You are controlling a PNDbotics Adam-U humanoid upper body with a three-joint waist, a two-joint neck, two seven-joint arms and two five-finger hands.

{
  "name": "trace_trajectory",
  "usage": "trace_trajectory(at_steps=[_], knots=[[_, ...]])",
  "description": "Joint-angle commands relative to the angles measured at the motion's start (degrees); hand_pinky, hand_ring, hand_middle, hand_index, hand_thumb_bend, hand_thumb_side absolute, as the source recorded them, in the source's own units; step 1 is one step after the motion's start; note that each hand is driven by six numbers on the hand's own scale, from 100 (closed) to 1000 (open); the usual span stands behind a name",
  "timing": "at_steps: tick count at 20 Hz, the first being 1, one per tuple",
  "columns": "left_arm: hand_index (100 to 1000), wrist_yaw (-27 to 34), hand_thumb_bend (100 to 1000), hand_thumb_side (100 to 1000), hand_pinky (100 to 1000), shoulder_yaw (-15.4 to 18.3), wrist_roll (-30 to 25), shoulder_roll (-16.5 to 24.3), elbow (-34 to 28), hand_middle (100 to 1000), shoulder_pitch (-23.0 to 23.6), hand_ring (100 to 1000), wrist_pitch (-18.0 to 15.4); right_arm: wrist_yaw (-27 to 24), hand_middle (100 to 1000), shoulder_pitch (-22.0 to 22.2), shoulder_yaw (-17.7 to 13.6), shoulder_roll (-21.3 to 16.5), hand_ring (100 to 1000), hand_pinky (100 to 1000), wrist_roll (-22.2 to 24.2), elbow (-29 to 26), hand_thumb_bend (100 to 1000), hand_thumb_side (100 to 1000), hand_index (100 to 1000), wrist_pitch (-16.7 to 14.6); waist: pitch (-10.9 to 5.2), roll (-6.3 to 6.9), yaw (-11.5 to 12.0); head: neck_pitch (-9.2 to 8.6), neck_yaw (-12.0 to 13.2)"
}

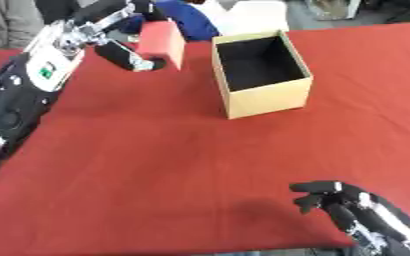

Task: Pick up objects on the table and place them in the box.

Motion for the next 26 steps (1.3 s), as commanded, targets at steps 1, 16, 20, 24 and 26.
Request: trace_trajectory(at_steps=[1,16,20,24,26], knots=[[723,-2.8,468,219,804,0.0,1.7,-0.9,2.8,434,-3.2,567,-1.1,-0.8,586,-1.2,1.2,-0.9,915,847,1.4,-1.1,100,612,829,0.4,-0.41,-0.07,-0.7,-0.88,0.5],[728,-10.3,469,269,812,0.8,6.0,-5.1,9.8,449,-7.1,570,-3.6,-1.9,586,-4.7,4.3,0.3,916,847,5.0,-1.6,100,617,830,1.8,1.83,0.92,-8.4,-2.56,2.4],[754,-12.3,496,301,818,0.6,5.8,-5.3,10.4,492,-6.7,585,-3.8,-1.9,586,-4.8,4.1,0.4,916,847,4.9,-1.6,100,617,830,1.8,1.96,1.0,-9.1,-2.54,2.4],[788,-13.7,562,383,832,0.7,5.6,-5.4,10.8,581,-6.4,620,-4.2,-1.9,586,-4.8,4.1,0.5,916,847,4.8,-1.5,100,617,829,1.9,1.87,1.09,-9.1,-2.48,2.3],[800,-14.2,582,409,840,0.6,5.3,-5.3,10.8,621,-6.2,639,-4.6,-1.9,586,-4.8,4.1,0.5,916,847,4.8,-1.5,100,617,829,1.9,1.75,1.15,-9.0,-2.44,2.3]])
